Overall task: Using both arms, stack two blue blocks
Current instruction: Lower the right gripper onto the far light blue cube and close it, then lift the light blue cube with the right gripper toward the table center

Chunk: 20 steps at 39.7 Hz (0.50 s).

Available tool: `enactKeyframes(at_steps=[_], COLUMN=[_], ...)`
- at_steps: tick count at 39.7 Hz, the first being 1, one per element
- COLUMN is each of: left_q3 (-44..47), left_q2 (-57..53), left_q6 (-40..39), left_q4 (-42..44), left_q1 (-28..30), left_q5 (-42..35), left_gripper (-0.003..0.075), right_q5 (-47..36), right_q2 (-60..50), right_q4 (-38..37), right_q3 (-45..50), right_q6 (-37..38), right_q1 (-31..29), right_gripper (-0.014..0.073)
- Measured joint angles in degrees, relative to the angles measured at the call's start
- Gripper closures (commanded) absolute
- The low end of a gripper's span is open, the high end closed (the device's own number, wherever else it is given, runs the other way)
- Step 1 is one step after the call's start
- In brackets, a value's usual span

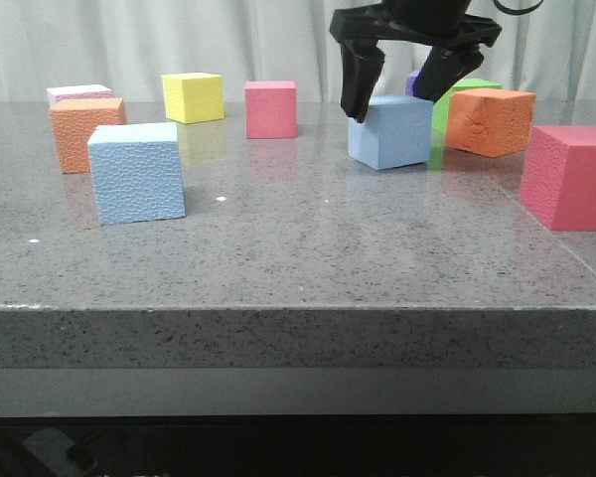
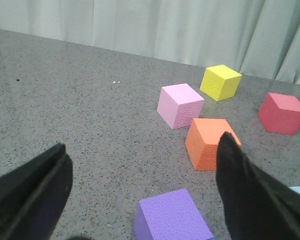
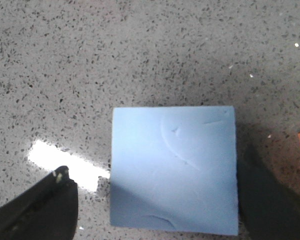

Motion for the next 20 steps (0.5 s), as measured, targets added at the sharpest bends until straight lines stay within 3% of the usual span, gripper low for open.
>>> enactKeyframes(at_steps=[9,20], left_q3=[0.00,0.00], left_q2=[0.00,0.00], left_q6=[0.00,0.00], left_q4=[0.00,0.00], left_q1=[0.00,0.00], left_q5=[0.00,0.00], left_gripper=[0.0156,0.0156], right_q5=[0.42,3.15], right_q2=[0.00,0.00], right_q4=[-0.09,-0.09], right_q3=[-0.04,-2.05], right_q6=[0.00,0.00], right_q1=[0.00,0.00], right_gripper=[0.0267,0.0278])
